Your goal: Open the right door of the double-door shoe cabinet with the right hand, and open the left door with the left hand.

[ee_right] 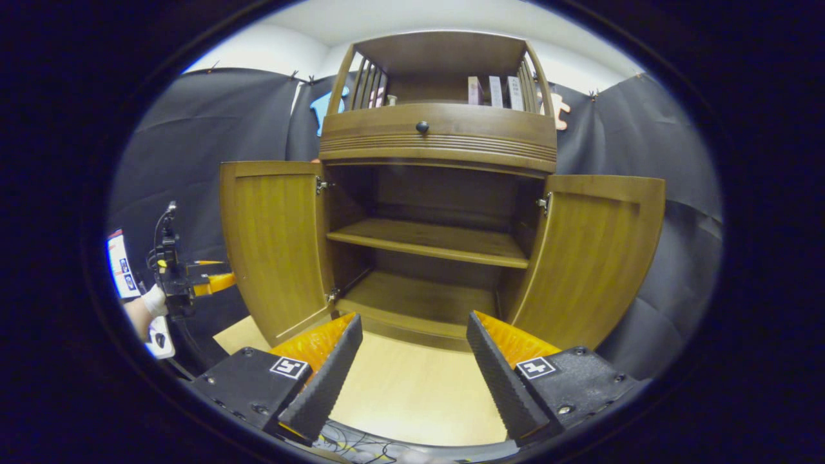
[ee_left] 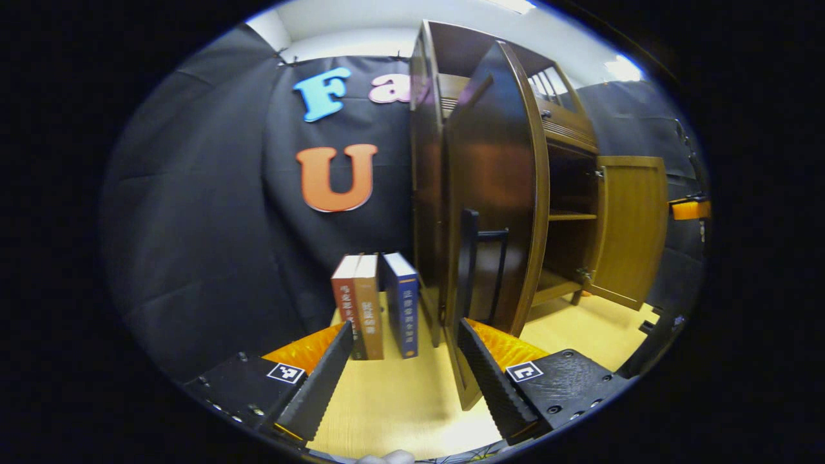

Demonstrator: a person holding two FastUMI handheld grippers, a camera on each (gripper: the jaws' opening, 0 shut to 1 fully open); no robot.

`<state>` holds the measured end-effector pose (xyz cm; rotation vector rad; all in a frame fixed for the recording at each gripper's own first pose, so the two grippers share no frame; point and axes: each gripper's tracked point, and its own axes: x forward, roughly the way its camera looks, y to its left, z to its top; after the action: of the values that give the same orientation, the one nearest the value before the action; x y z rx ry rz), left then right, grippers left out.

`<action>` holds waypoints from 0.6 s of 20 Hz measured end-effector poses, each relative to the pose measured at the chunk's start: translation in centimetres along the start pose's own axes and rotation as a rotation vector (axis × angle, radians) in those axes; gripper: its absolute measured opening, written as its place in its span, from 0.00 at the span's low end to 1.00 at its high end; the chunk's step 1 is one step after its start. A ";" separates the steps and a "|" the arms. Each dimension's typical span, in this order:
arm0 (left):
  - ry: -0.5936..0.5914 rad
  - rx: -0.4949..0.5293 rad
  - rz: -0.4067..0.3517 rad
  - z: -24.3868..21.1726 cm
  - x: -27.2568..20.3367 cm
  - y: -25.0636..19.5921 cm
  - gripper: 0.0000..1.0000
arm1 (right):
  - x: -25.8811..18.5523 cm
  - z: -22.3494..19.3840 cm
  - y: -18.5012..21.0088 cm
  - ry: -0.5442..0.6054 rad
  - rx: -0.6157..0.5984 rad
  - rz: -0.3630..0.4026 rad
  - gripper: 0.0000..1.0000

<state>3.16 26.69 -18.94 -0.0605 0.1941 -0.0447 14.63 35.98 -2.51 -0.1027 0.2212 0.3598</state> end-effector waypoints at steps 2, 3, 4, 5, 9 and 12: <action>-0.002 -0.022 0.089 0.1 -2.8 -0.3 0.95 | -0.5 0.0 -1.2 -0.025 -0.003 0.011 1.00; 0.009 -0.023 0.149 0.1 -4.2 -0.4 0.95 | -0.7 -0.1 -1.7 -0.034 0.005 0.023 1.00; 0.023 -0.021 0.218 0.2 -5.8 -0.6 0.95 | -1.0 -0.2 -2.4 -0.044 0.013 0.034 1.00; 0.036 -0.015 0.264 0.2 -7.2 -1.4 0.95 | -1.2 -0.3 -3.2 -0.050 0.022 0.041 1.00; -0.030 0.062 0.375 5.3 -10.9 -7.3 0.95 | -2.3 -0.2 -6.1 -0.075 0.043 0.059 1.00; -0.088 0.061 0.376 9.4 -11.2 -13.3 0.95 | -3.0 0.1 -8.3 -0.107 0.048 0.046 1.00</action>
<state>-6.55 14.51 -6.77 0.0351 0.1141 0.3267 14.95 27.24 -1.18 -0.0313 0.1267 0.4042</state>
